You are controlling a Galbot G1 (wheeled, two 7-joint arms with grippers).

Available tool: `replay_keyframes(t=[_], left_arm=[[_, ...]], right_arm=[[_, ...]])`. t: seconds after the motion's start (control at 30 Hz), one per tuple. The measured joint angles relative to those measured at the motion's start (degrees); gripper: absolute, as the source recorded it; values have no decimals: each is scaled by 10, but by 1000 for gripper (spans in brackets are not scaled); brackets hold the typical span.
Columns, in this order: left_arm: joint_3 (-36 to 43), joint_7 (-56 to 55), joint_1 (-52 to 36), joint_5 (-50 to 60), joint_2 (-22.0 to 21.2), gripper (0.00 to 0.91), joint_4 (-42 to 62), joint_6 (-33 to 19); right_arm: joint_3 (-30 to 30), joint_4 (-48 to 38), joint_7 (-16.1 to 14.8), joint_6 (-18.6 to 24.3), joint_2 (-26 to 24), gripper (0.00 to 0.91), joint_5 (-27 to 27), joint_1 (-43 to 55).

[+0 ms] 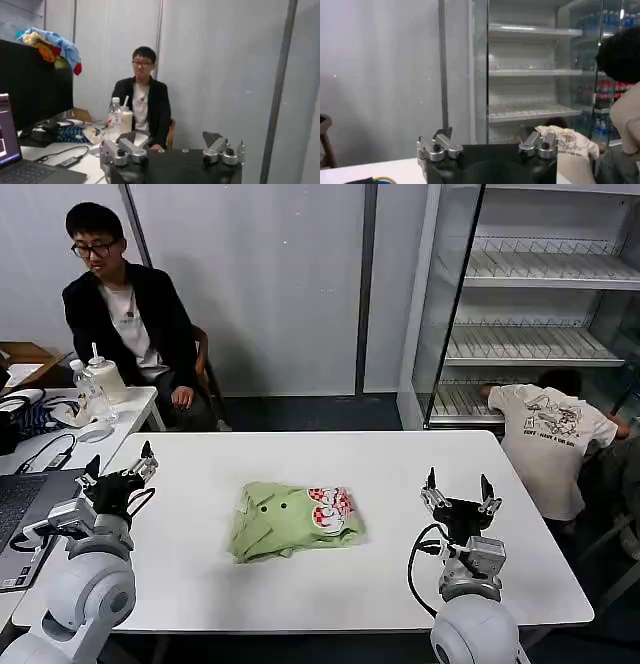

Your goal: Fold and organize the clothes.

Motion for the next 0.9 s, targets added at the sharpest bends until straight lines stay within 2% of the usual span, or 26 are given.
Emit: replay_keyframes(t=[0.9], left_arm=[[1, 0, 1, 1, 0, 907, 0, -1]], right_arm=[[-3, 0, 0, 4, 0, 907, -1, 2]])
